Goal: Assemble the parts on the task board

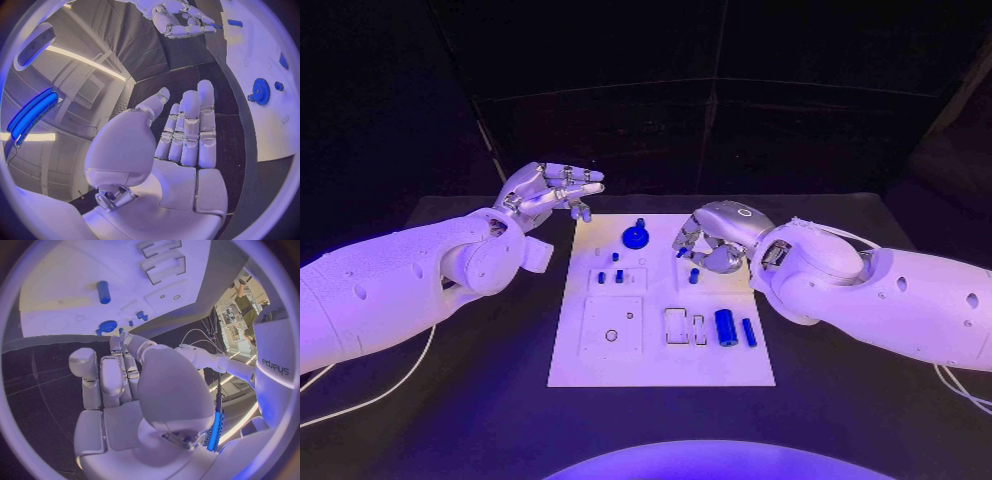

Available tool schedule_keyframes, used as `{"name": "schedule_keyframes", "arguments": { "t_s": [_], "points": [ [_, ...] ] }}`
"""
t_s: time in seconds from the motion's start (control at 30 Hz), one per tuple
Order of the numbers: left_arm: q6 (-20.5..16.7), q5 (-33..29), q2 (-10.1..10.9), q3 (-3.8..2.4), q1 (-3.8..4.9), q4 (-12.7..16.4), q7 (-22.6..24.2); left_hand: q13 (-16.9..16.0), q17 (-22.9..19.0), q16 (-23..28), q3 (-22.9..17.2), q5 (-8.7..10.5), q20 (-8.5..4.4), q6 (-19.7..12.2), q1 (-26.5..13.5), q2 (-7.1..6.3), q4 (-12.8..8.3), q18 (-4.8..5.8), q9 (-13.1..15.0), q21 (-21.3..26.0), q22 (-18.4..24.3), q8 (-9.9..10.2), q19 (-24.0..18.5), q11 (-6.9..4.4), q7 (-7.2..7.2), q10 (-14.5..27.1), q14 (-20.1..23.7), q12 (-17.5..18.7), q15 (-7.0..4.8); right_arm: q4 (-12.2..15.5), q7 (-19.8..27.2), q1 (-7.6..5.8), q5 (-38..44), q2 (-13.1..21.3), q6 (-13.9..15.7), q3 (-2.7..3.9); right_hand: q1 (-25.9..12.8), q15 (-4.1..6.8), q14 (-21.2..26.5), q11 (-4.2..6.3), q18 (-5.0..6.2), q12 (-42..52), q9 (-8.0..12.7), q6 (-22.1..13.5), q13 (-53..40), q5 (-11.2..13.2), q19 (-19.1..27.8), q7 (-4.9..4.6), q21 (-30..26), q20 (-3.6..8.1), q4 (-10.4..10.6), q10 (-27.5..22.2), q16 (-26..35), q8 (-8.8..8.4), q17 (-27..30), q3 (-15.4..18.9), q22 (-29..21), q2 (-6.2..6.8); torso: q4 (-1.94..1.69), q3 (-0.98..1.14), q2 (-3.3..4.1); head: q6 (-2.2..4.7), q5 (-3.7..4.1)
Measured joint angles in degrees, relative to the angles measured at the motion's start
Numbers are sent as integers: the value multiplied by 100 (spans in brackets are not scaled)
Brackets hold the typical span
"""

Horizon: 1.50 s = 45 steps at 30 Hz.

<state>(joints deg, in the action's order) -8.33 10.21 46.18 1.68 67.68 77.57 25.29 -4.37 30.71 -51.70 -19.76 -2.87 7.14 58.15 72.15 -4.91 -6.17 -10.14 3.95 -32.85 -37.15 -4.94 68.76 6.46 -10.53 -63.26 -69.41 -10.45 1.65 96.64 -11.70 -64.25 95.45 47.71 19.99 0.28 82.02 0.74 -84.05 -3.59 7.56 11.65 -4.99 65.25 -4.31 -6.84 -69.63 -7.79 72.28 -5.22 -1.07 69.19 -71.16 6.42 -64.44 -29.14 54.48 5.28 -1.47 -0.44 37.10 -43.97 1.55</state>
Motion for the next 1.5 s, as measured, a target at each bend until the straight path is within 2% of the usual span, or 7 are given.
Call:
{"name": "schedule_keyframes", "arguments": {
  "t_s": [0.3, 0.5, 0.63, 0.8, 0.9, 1.2, 1.5],
  "points": [
    [11, -1, -51, 0, 1, -2, -6, 0, 0, 0, 0, 0, 0, 0, 0, 0, 0, 1, 0, 0, -1, 0, 0, 21, 0, 20, 0, 0, 0, -18, 32, -5, -82, -469, 6, -5, 0, 0, 0, 0, 0, 0, 6, -2, 2, 4, 0, 2, 0, 0, -14, 0, -35, -8, -7, -15, 11, 0, 7, 0, 8, -33, -198],
    [17, -1, -80, 0, 3, -3, -9, 0, 0, 0, 0, 0, 0, 0, 0, 0, 0, 1, 1, 0, -1, 0, 0, 21, 0, 20, 0, 1, 0, -303, 78, 81, -151, -877, -54, -19, 0, 0, 0, 0, 0, -22, 5, -4, 2, -25, 0, 3, 0, 0, -24, 0, -35, -28, -6, -24, 16, 0, 7, 1, 9, -114, -467],
    [19, -2, -100, 0, 5, -3, -12, 0, 1, 0, 0, 0, 0, 0, 0, 0, 0, 1, 1, 12, -1, 0, 0, 20, 0, 20, 0, 1, 0, -504, 116, 167, -180, -1113, -114, -49, -17, 0, 0, -1, 0, -22, 3, -1, 3, -25, 0, 0, 0, 0, -30, 0, -35, -31, -6, -30, 22, -17, 10, 6, 9, -161, -590],
    [21, -2, -133, 0, 5, -1, -21, 0, 1, 0, 0, 0, 0, 0, 0, 0, 0, 1, 1, 22, 0, 0, 0, 20, 0, 20, 0, 1, 0, -711, 160, 260, -191, -1338, -221, -179, -25, 0, 0, 0, 0, -22, 4, 4, 3, -25, 0, -5, 23, 0, -30, 0, -35, -45, -5, -30, 30, -25, 10, 7, 12, -203, -671],
    [24, -2, -149, 0, 5, 1, -30, 0, 1, 0, 0, 0, 0, 0, 0, 0, 0, 2, 1, 22, 6, 0, 0, 20, 0, 20, 0, 1, 0, -796, 182, 307, -191, -1425, -300, -220, -25, 0, 0, -1, 0, -56, 5, 4, 3, -25, 0, -5, 23, 0, -30, -1, -35, -50, -5, -29, 42, -25, 10, 7, 12, -222, -703],
    [34, -2, -182, 0, 6, -2, -52, 0, -5, 0, 0, 0, 0, 0, 24, 24, 0, 2, 1, 22, 5, 0, 0, 20, 0, 20, 0, 2, 0, -876, 219, 440, -153, -1522, -488, -255, -24, 0, 0, 0, 0, -56, 12, 3, 3, -25, 0, -5, 23, 0, -30, 0, -35, -66, -5, -29, 45, -24, 24, 9, 14, -285, -758],
    [46, -3, -190, 1, 6, -24, -97, 0, -5, 0, 0, 0, 0, 0, 23, 23, 0, 1, -2, 22, 10, 0, 0, 20, 0, 20, 0, 2, 0, -880, 249, 478, -111, -1525, -594, -257, -24, 0, 0, 0, 0, -56, 9, 2, 4, -24, 0, -3, 23, 0, -29, 0, -35, -67, -4, -29, 45, -24, 21, 10, 8, -317, -785]
  ]
}}
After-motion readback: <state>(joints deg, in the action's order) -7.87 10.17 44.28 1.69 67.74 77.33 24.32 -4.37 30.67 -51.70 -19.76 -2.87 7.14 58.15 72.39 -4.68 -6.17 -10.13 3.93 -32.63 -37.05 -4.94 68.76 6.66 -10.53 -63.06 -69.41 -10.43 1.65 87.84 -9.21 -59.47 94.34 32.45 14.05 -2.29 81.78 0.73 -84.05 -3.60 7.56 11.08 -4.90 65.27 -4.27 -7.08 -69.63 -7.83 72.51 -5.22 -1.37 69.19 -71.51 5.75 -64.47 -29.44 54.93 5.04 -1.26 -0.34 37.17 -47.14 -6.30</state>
